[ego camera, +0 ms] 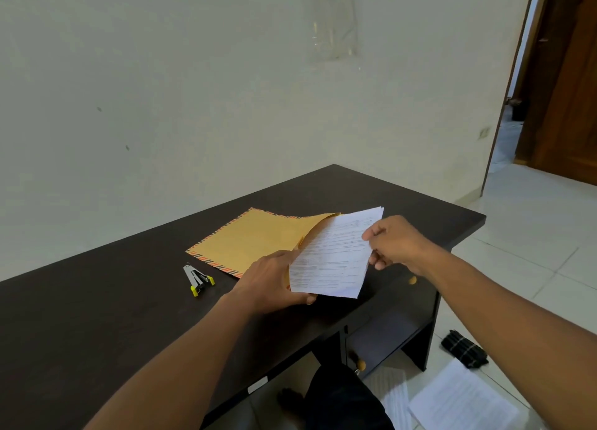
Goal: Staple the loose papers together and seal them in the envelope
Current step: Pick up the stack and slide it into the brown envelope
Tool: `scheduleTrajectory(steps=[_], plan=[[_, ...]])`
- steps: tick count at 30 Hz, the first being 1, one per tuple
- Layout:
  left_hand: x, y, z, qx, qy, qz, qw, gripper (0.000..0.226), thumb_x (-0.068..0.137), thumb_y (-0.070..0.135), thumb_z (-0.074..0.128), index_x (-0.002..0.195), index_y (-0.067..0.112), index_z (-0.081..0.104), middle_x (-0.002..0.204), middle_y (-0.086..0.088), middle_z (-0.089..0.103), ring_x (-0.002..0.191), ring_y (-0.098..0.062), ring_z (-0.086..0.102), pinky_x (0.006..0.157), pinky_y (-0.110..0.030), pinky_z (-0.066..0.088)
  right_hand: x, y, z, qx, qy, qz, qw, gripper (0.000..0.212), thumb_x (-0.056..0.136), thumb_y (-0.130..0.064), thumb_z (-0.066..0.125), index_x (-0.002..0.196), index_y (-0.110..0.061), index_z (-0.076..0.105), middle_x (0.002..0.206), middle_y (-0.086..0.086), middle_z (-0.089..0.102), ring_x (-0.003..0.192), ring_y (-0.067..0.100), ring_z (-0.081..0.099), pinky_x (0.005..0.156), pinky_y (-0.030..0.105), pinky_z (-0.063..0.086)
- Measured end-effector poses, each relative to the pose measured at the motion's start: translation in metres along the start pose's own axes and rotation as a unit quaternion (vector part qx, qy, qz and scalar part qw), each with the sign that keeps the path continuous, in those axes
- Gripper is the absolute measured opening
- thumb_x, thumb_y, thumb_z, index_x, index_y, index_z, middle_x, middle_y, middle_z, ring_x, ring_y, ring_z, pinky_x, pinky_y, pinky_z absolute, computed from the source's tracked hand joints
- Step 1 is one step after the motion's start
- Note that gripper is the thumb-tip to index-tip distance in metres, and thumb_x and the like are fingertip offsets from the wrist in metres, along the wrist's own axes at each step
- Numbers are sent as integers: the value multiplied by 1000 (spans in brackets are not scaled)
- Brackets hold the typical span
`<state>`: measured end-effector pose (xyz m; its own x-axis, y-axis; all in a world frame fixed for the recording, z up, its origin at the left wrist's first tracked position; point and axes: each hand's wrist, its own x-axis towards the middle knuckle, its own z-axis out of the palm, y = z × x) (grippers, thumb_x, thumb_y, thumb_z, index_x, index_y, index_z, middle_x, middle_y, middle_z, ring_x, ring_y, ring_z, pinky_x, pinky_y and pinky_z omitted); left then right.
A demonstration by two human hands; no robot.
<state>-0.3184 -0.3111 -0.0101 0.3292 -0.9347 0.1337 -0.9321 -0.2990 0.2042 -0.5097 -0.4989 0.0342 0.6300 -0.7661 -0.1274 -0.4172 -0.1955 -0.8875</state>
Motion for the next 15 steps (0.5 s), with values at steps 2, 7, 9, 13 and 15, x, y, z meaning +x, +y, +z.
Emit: scheduleTrajectory(steps=[2, 7, 9, 13, 15], plan=[[-1, 1, 1, -12, 4, 6, 1000, 102, 66, 77, 69, 148, 26, 36, 144, 3, 52, 125, -18, 51, 98, -37, 49, 3, -3, 12, 22, 6, 1, 1000, 20, 92, 8, 53, 102, -3, 66, 93, 21, 69, 64, 23, 72, 63, 34, 63], [-7, 11, 1, -49, 53, 31, 997, 96, 66, 73, 73, 144, 27, 42, 141, 8, 55, 120, -12, 54, 92, -22, 50, 10, -15, 53, 46, 20, -3, 999, 16, 93, 6, 58, 98, -6, 66, 95, 17, 69, 65, 20, 76, 64, 32, 64], [-8, 8, 0, -43, 42, 22, 998, 106, 63, 78, 71, 149, 27, 37, 149, 8, 48, 128, -14, 50, 98, -28, 51, 15, -19, 63, 19, 44, 5, 999, 14, 93, 3, 62, 97, -10, 65, 89, 14, 71, 61, 18, 76, 65, 34, 65], [-11, -1, 0, -43, 35, 2, 998, 115, 58, 84, 69, 151, 26, 35, 154, 8, 42, 131, -13, 48, 98, -32, 52, 22, -23, 71, -45, 63, 6, 997, 11, 88, -3, 71, 93, -11, 66, 81, 11, 73, 56, 16, 74, 62, 32, 63], [-13, -1, 0, -49, 42, 10, 998, 116, 58, 83, 71, 152, 25, 36, 154, 8, 43, 130, -12, 50, 96, -31, 54, 25, -23, 76, -78, 74, 5, 994, 8, 88, -9, 74, 92, -12, 67, 77, 8, 73, 51, 14, 72, 58, 29, 60]])
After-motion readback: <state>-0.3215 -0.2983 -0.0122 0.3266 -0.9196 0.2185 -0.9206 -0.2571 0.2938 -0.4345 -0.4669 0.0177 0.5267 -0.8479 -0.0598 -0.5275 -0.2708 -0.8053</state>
